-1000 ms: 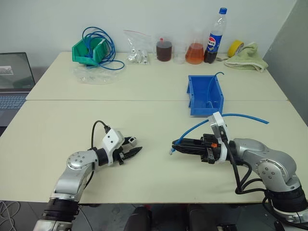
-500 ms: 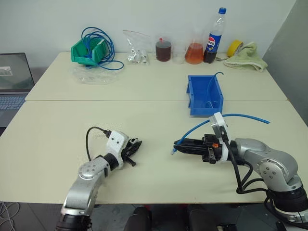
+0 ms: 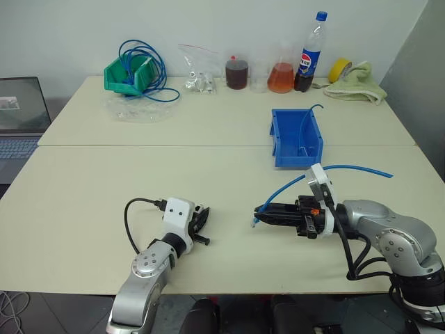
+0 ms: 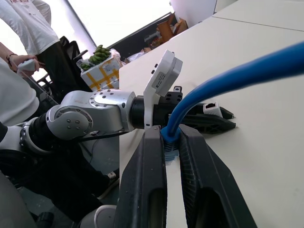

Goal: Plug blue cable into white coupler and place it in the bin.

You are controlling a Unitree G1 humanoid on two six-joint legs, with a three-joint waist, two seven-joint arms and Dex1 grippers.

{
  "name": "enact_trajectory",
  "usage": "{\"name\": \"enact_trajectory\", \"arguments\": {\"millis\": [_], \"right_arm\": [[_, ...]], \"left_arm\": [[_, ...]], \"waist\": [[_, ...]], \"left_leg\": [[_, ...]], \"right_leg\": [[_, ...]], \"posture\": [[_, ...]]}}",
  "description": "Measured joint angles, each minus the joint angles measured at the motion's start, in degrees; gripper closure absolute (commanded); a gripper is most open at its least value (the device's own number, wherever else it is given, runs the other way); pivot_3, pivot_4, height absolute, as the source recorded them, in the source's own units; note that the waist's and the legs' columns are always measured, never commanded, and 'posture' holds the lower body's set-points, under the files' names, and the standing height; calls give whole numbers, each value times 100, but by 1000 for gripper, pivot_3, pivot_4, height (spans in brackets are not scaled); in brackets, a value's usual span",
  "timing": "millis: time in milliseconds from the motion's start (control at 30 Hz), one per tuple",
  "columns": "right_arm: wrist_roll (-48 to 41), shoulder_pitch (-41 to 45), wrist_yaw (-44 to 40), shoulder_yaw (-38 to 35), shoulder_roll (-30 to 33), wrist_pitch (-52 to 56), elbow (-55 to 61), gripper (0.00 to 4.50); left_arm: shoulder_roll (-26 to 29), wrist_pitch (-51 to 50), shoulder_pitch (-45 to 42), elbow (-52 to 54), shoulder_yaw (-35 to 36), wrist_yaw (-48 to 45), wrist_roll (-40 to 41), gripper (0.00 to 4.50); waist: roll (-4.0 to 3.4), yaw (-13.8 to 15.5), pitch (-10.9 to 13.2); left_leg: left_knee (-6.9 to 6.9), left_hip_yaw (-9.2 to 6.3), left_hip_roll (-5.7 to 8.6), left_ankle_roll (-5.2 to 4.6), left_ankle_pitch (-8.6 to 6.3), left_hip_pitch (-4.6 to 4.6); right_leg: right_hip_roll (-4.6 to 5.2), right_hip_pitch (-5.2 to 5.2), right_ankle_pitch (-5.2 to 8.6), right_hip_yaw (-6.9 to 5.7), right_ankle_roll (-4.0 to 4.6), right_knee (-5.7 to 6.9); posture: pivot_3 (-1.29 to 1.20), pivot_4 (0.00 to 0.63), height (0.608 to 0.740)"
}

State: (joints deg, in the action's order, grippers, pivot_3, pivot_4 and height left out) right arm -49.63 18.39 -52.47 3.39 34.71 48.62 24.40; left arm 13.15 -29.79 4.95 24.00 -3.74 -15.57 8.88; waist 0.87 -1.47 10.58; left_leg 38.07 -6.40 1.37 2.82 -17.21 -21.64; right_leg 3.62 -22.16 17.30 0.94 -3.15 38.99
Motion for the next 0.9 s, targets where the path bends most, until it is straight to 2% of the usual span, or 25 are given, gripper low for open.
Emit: {"name": "enact_trajectory", "arguments": {"millis": [133, 233, 467, 633, 800, 900], "right_arm": [[-5, 0, -4, -5, 39, 21, 0, 4392], [-15, 0, -5, -6, 51, 50, 0, 4392], [-70, 0, -21, -27, 94, 64, 0, 4392], [-72, -2, -37, -38, 114, 63, 0, 4392], [-73, -2, -38, -38, 114, 63, 0, 4393], [-75, -2, -39, -38, 114, 64, 0, 4393]], "left_arm": [[-61, -1, 0, -4, -31, 57, -10, 3876], [-164, 16, -24, -50, -11, 123, 0, 2925], [-274, 32, -61, -151, -14, 118, 101, 1810], [-280, 66, -65, -203, -33, 116, 121, 822], [-269, 161, -59, -219, -34, 109, 121, 12], [-175, 196, -38, -217, -8, 35, 158, 0]], "waist": [[-1, 0, -2], [-2, 4, -4], [-5, 8, -5], [-5, -4, -5], [-5, -15, -5], [-5, -17, -5]], "left_leg": [[0, 0, 0, 0, 0, 0], [1, 0, 0, 0, 0, 2], [-1, 3, -2, -1, 0, 36], [-11, 9, -6, -3, -2, 79], [-10, 8, -11, -3, -2, 81], [-10, 6, -10, -3, -2, 81]], "right_leg": [[0, 1, 0, 0, 0, 0], [0, 4, 0, 0, 0, 0], [-2, 38, 0, 0, 0, -1], [-8, 78, 1, 1, -1, -7], [-14, 78, 1, 0, -1, -5], [-14, 77, 1, 2, -1, -5]], "posture": [[0, 150, 740], [0, 150, 740], [0, 150, 740], [0, 150, 740], [0, 150, 740], [0, 150, 740]]}}
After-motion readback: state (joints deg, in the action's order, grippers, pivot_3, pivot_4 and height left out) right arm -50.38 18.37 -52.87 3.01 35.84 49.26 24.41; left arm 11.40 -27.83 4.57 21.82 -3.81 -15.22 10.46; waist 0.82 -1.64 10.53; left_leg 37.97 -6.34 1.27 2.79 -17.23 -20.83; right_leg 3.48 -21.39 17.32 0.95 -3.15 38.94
